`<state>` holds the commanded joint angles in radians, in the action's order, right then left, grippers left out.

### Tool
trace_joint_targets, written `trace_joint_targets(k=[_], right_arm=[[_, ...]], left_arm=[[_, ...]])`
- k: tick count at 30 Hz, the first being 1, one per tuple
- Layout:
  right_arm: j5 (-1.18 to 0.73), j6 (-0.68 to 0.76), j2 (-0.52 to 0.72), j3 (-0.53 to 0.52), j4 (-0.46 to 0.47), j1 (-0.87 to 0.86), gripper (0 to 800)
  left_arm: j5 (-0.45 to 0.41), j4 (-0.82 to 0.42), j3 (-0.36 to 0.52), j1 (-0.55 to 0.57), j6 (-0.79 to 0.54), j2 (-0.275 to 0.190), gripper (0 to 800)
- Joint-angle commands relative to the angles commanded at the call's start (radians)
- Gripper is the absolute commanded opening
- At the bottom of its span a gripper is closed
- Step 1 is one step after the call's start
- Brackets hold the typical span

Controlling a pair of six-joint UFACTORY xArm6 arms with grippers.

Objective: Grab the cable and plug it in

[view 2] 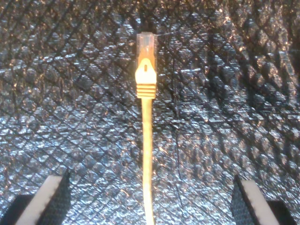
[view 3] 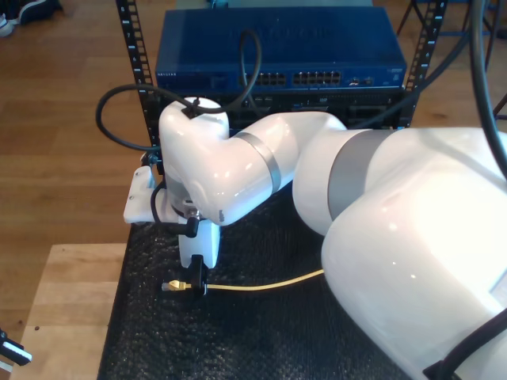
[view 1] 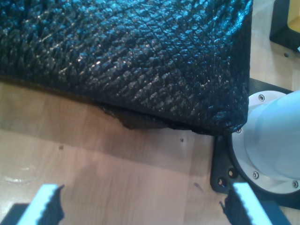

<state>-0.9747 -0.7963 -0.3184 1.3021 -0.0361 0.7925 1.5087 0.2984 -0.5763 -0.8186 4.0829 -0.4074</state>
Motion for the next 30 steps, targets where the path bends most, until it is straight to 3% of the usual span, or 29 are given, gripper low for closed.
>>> trace_joint_targets(k=[21,30], right_arm=[[0.028,-0.003,-0.074,0.041,0.009,0.023,772],[0.028,-0.003,-0.097,0.057,0.009,0.023,702]], left_arm=[[0.0,0.002,0.002,0.0,0.0,0.0,800],[0.0,0.002,0.002,0.0,0.0,0.0,800]])
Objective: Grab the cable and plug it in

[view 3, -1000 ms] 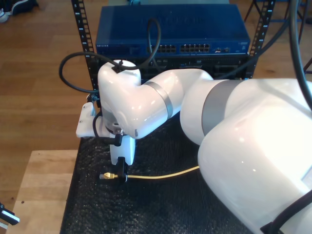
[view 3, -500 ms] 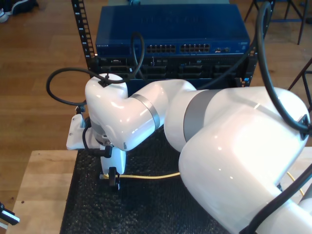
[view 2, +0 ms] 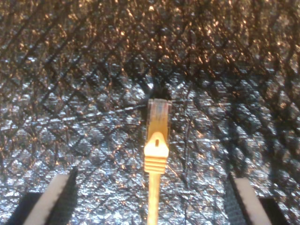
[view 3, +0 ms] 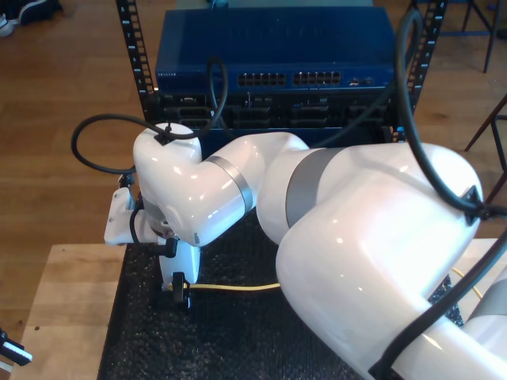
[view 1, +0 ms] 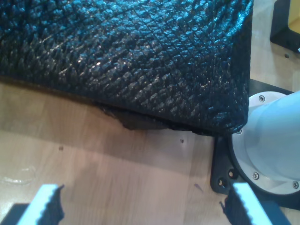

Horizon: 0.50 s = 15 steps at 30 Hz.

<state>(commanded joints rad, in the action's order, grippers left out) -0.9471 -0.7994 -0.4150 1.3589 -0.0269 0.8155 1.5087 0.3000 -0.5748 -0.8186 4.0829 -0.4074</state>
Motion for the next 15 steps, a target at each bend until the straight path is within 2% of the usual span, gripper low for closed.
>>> trace_joint_targets(k=[7,10,15], right_arm=[[0.0,0.0,-0.005,0.0,0.0,0.002,640],[0.0,0.0,-0.011,0.009,0.0,0.002,574],[0.0,0.0,-0.015,0.011,0.0,0.002,545]], left_arm=[[0.0,0.0,0.0,0.0,0.0,0.002,800],[0.0,0.0,0.0,0.0,0.0,0.0,800],[0.0,0.0,0.002,0.0,0.0,0.0,800]])
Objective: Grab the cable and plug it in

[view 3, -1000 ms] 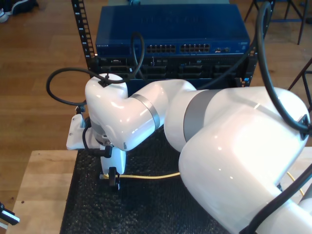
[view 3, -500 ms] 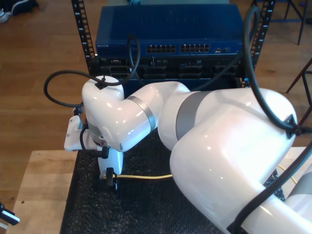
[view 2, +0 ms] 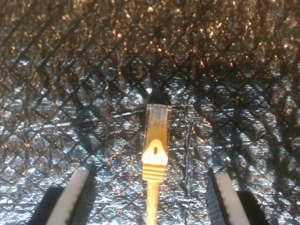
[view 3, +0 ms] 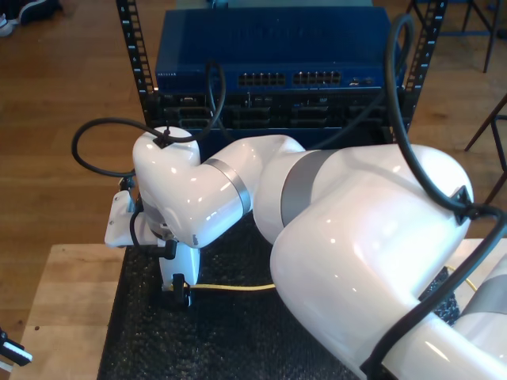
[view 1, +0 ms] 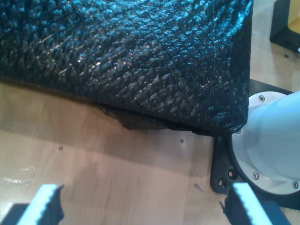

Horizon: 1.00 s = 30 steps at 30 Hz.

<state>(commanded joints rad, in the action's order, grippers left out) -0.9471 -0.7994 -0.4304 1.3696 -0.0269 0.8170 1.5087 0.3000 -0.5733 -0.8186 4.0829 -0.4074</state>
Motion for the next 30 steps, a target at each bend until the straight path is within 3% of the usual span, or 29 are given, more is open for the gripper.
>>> trace_joint_targets(k=[6,20,30], right_arm=[[0.0,0.0,0.0,0.0,0.0,0.002,479],[0.018,0.0,0.0,-0.002,0.0,0.003,440],[0.02,0.002,0.0,-0.002,0.025,0.005,365]], left_arm=[[0.0,0.0,0.0,0.0,0.0,0.002,800],[0.0,0.0,0.0,0.0,0.0,0.002,800],[0.0,0.0,0.0,0.0,-0.002,0.0,800]])
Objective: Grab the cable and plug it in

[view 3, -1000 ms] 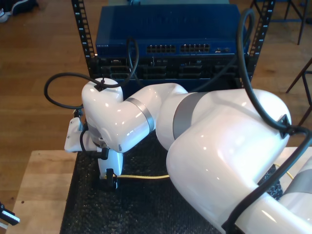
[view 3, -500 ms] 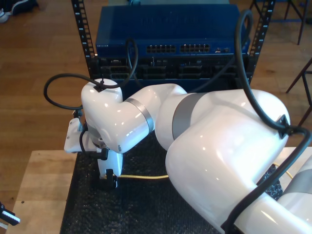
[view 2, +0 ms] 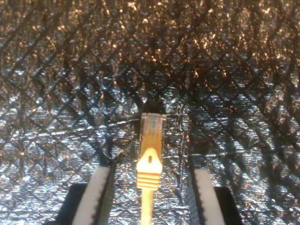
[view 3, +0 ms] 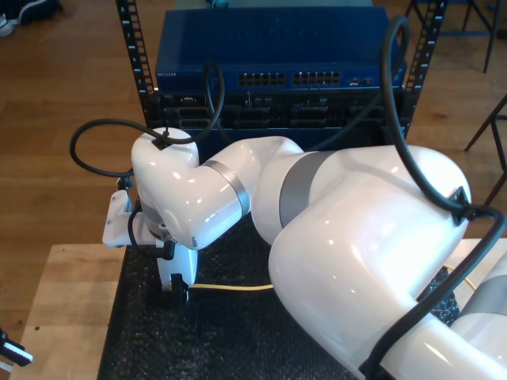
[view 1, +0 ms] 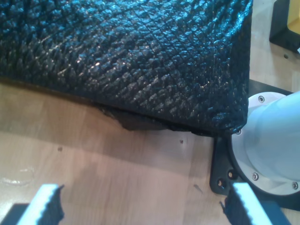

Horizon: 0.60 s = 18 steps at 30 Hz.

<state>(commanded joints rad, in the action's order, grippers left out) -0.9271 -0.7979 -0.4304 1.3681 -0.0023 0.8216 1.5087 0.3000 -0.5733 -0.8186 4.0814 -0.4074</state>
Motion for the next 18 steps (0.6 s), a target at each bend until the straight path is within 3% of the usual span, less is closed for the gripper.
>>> trace_joint_targets(k=[18], right_arm=[[0.002,0.002,-0.012,0.003,0.015,0.009,317]], left_arm=[[0.002,0.0,0.002,0.0,0.0,0.0,800]])
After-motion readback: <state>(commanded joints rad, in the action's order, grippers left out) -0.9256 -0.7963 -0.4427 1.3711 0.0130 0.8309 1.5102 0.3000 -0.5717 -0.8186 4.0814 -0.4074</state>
